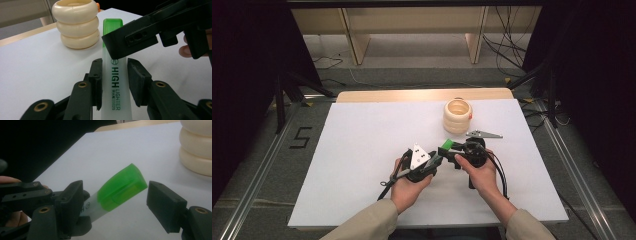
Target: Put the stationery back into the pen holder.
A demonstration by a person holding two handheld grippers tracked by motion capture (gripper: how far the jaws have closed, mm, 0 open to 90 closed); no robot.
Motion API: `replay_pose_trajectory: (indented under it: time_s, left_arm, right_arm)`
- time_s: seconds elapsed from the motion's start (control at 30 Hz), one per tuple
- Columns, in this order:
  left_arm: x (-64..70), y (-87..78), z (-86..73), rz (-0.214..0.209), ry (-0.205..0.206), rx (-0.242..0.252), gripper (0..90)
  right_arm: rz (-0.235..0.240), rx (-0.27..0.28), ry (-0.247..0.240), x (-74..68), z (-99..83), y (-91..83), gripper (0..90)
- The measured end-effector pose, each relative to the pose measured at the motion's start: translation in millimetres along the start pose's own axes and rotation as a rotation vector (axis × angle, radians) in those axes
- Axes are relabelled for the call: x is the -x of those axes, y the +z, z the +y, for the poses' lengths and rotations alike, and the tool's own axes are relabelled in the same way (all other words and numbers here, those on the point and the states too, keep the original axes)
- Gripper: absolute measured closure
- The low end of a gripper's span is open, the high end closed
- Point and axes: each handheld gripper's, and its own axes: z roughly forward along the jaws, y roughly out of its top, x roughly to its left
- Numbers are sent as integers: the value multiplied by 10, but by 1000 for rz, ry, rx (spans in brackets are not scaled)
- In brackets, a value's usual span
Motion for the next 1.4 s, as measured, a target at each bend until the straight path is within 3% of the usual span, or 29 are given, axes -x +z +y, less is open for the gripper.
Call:
replay_pose_trajectory:
  time_s: [0.4,0.5,0.87,0.97,1.2,1.4]
  left_arm:
    - [10,-5,5,1,-1,9,666]
    - [15,-2,2,-1,1,6,666]
    - [21,16,-12,6,-4,5,665]
    - [23,23,-13,6,0,7,664]
    - [19,41,-21,3,16,6,651]
    - [-23,14,-14,1,24,-13,539]
  right_arm:
    - [11,2,20,9,-2,5,390]
    - [33,0,26,15,2,2,470]
    - [76,31,43,20,24,-46,633]
    - [100,48,23,2,30,-62,689]
    - [93,53,-32,-71,37,-84,738]
    - [58,76,-72,-78,68,-131,742]
